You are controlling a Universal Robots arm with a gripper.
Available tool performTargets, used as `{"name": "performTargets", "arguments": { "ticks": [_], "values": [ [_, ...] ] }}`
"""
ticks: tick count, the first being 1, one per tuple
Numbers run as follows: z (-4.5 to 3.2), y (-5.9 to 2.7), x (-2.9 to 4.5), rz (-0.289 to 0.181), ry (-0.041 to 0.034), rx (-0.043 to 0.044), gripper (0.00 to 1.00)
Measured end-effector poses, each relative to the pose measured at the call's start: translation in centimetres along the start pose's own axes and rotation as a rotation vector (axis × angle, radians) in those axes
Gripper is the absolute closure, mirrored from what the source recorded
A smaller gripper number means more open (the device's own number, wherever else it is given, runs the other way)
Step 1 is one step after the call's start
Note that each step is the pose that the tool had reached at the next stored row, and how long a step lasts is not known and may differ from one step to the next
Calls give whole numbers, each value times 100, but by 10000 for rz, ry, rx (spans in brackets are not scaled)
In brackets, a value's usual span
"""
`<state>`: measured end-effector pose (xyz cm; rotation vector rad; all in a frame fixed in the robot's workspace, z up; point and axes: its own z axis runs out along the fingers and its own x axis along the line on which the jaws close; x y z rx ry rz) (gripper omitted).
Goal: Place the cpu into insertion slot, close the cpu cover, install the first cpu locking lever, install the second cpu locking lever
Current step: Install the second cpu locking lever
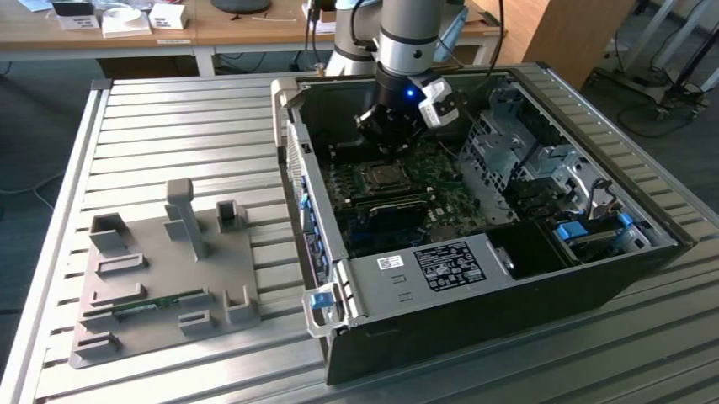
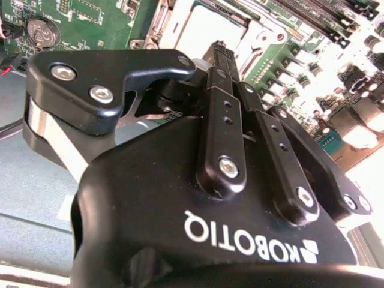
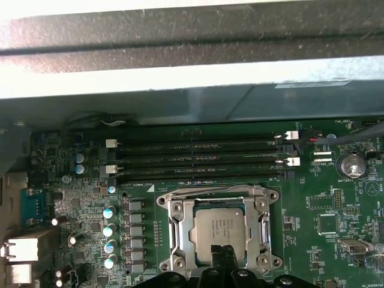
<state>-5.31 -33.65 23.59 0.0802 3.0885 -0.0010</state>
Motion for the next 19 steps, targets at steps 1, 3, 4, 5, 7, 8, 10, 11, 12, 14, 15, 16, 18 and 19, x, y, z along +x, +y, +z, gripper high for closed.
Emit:
{"name": "performTargets", "arguments": {
  "ticks": [1,3,4,5,7,8,10,11,12,14,15,16,18,19],
  "values": [
    [-1,0,0,0,0,0,90],
    [-4,0,0,0,0,0,90],
    [-5,0,0,0,1,1,90],
    [-7,0,0,0,1,1,90],
    [-10,0,0,0,0,0,90],
    [-12,0,-1,0,1,1,90],
    [-15,0,-1,0,0,-1,90],
    [-16,0,-1,0,1,0,90],
    [-16,0,-1,0,0,-1,90],
    [-17,0,-1,0,1,0,90],
    [-18,-3,-1,-1,2,3,90],
    [-18,-5,-1,-1,3,2,90],
    [-17,-11,-2,-1,1,0,90],
    [-17,-17,-2,-1,1,0,90]
  ]
}}
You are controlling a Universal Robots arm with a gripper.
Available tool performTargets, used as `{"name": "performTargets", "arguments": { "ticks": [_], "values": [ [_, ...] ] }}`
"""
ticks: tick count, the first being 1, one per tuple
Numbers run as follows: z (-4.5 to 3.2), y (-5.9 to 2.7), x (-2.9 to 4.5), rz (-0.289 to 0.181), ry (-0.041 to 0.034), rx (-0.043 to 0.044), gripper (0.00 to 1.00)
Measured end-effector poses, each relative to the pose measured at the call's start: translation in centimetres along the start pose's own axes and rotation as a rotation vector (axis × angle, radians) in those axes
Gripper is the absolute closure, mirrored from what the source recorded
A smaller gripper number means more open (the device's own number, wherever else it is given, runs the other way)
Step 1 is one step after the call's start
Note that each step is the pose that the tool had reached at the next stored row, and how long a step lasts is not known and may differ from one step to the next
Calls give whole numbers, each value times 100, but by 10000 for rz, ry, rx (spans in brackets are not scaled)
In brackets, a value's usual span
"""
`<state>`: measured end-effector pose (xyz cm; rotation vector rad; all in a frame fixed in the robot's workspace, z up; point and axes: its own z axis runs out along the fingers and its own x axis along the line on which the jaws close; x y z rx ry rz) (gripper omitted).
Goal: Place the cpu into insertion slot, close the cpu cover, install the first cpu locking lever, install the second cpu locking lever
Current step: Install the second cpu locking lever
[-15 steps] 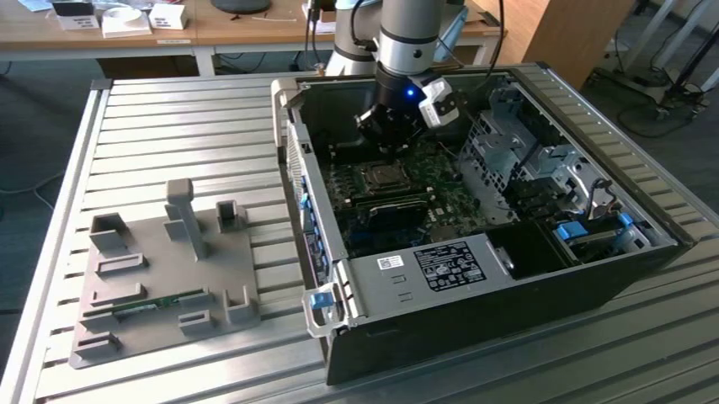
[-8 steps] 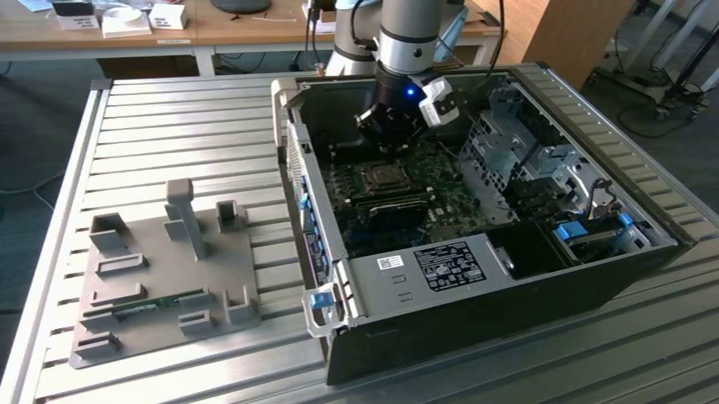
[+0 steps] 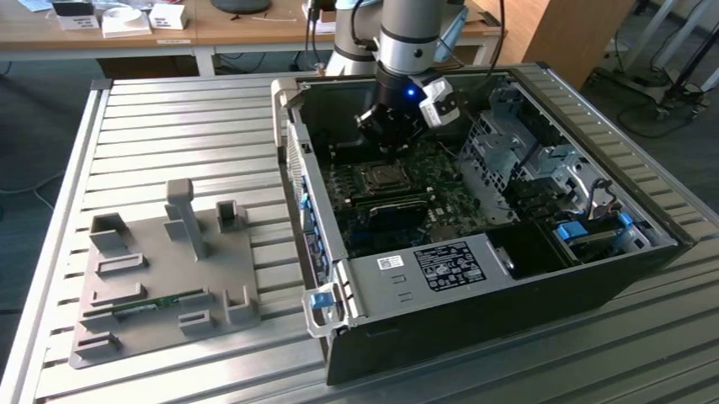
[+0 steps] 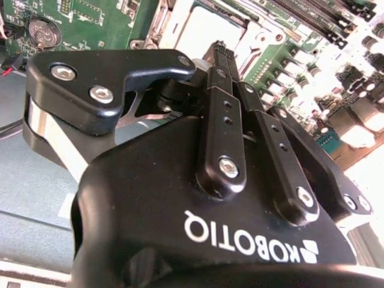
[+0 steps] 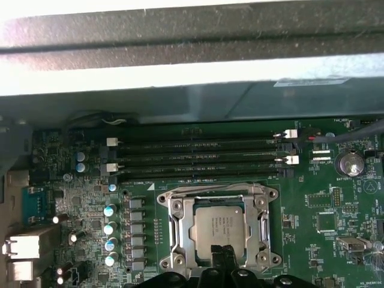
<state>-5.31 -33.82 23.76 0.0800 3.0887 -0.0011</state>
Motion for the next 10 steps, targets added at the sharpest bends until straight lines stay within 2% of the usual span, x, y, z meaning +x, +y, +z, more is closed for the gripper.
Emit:
{"name": "performTargets", "arguments": {
  "ticks": [10],
  "values": [
    [0,-82,-4,0,-1,0,90]
  ]
}}
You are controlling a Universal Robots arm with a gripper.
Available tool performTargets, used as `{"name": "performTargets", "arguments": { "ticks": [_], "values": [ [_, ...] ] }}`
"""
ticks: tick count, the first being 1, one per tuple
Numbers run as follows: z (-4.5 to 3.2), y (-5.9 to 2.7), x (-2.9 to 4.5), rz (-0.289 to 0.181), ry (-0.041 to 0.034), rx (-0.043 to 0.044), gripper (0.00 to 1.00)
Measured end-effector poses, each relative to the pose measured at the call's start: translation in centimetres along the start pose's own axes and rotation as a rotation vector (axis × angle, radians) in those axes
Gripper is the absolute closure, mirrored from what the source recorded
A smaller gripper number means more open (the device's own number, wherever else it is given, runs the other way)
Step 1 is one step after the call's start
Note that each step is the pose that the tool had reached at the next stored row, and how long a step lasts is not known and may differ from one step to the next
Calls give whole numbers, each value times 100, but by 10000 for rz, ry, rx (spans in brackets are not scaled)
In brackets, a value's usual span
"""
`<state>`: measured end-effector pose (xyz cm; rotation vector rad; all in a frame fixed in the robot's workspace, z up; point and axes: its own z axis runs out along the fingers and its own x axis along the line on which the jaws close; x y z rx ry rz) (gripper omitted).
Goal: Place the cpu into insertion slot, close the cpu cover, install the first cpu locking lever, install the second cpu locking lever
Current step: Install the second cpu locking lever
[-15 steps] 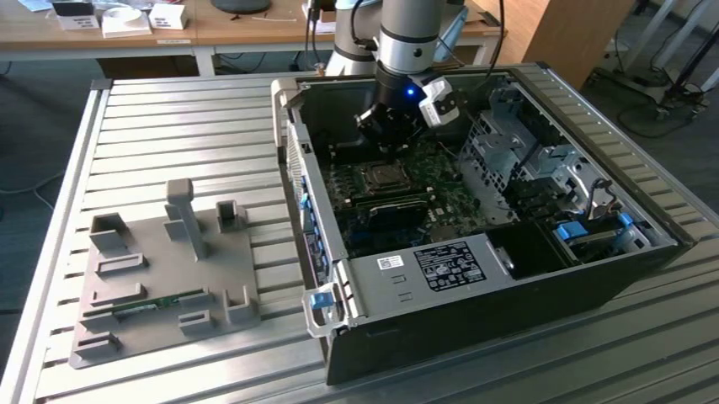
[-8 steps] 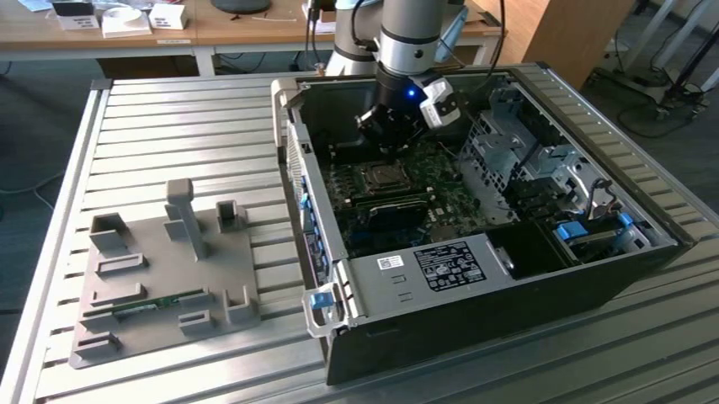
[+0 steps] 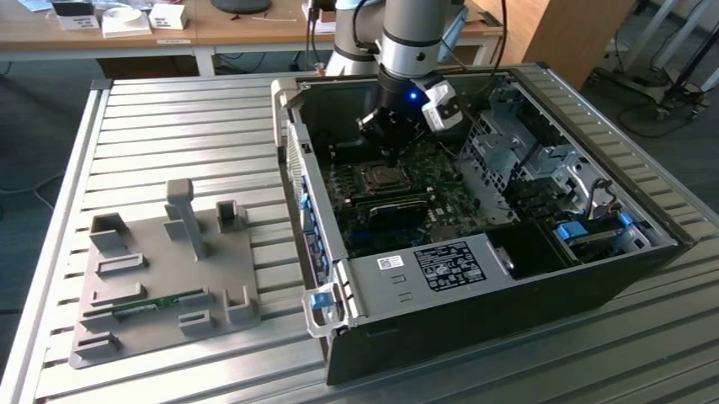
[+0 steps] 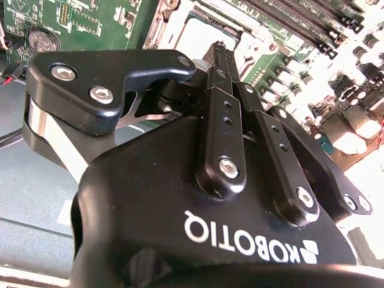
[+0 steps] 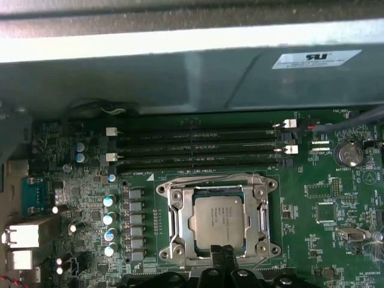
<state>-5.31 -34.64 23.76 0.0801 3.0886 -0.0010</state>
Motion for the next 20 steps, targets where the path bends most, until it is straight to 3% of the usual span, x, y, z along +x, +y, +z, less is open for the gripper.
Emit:
{"name": "performTargets", "arguments": {
  "ticks": [20],
  "values": [
    [-13,-73,-4,1,6,1,90]
  ]
}}
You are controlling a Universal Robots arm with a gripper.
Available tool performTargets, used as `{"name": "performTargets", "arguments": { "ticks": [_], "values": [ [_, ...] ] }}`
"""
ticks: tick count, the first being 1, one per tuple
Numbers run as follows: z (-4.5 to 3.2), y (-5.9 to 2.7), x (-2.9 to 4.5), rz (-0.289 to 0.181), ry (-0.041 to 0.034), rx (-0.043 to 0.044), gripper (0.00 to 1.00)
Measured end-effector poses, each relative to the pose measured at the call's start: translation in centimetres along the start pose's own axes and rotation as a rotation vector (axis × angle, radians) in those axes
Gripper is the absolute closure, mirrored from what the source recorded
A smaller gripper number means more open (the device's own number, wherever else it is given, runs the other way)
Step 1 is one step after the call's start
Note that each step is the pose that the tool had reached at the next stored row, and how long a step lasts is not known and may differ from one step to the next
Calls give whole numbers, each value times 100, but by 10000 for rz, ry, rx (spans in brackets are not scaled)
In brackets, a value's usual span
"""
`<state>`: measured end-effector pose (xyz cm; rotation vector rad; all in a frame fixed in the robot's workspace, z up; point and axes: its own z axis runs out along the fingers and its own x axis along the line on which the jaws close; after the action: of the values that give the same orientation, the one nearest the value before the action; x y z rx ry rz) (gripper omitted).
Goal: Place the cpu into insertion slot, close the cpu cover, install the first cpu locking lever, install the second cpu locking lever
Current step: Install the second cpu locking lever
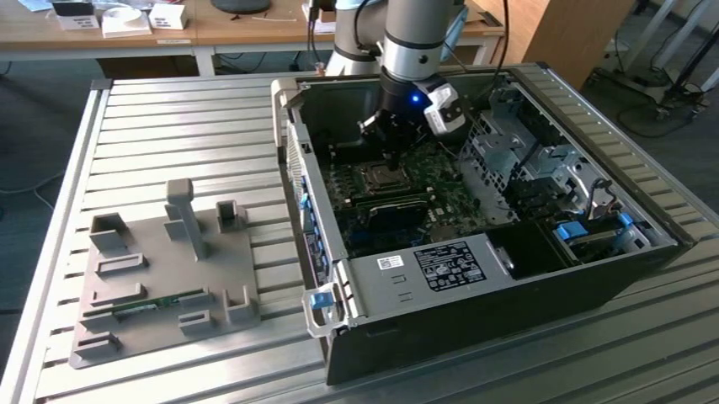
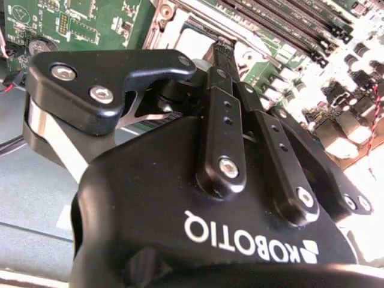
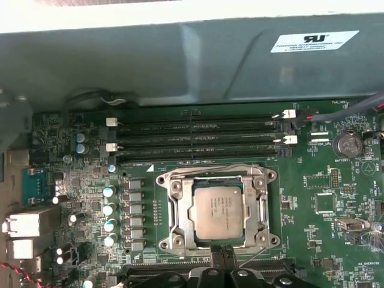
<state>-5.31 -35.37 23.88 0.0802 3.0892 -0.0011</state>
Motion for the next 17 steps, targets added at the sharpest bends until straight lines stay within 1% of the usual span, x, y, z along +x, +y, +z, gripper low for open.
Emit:
{"name": "performTargets", "arguments": {
  "ticks": [5,8,12,17],
  "values": [
    [-51,-6,-3,0,23,-6,90],
    [-55,-24,-7,0,38,-6,90],
    [-55,-74,-14,-1,46,-13,90],
    [-54,-144,-21,1,50,-47,90]
  ]
}}
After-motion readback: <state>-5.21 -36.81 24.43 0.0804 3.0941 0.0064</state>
